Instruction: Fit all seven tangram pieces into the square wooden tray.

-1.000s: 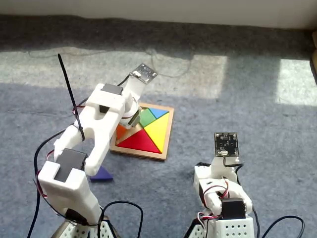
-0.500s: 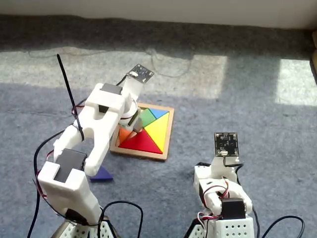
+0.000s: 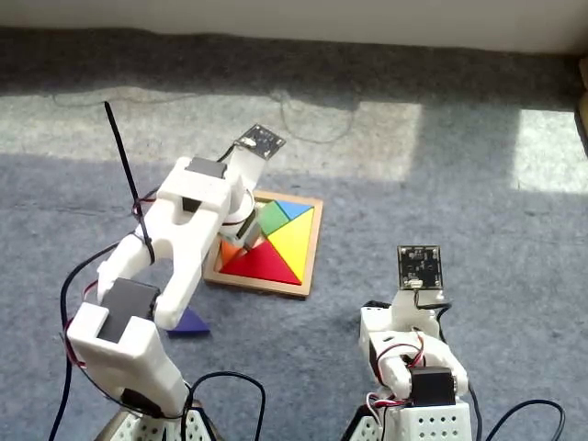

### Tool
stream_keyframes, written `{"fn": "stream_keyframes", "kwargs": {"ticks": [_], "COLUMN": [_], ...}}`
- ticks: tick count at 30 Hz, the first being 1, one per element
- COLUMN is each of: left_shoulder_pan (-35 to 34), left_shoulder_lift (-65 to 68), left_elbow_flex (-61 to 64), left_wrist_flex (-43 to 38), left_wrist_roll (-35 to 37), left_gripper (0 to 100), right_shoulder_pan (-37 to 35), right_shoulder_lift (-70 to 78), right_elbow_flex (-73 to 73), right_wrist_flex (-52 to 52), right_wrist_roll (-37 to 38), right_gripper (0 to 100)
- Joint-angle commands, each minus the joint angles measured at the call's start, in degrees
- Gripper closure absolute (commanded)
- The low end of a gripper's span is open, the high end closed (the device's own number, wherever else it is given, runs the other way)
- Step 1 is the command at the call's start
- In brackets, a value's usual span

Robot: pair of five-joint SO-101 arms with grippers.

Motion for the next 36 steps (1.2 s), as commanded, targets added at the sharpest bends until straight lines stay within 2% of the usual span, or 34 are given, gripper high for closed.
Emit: {"fn": "stream_keyframes", "kwargs": {"ticks": [1, 12, 17, 29, 36], "left_shoulder_pan": [-0.92, -4.26, -3.82, -5.05, -6.20], "left_shoulder_lift": [-3.56, -9.27, -10.59, -10.51, -11.03], "left_elbow_flex": [-0.40, 2.51, 6.73, 9.63, 13.85], "left_wrist_flex": [0.53, -0.09, -4.48, -1.93, -1.93], "left_wrist_roll": [0.44, 0.70, 0.53, 0.18, -3.78], "left_gripper": [81, 81, 81, 81, 81], "right_shoulder_pan": [0.75, 0.75, 0.75, 0.75, 0.75], "right_shoulder_lift": [-1.01, -1.01, -1.01, -1.01, -1.01], "right_elbow_flex": [7.69, 7.69, 7.69, 7.69, 7.69], "right_wrist_flex": [0.40, 0.40, 0.40, 0.40, 0.40], "right_wrist_roll": [-0.09, -0.09, -0.09, -0.09, -0.09], "right_gripper": [99.2, 99.2, 99.2, 99.2, 99.2]}}
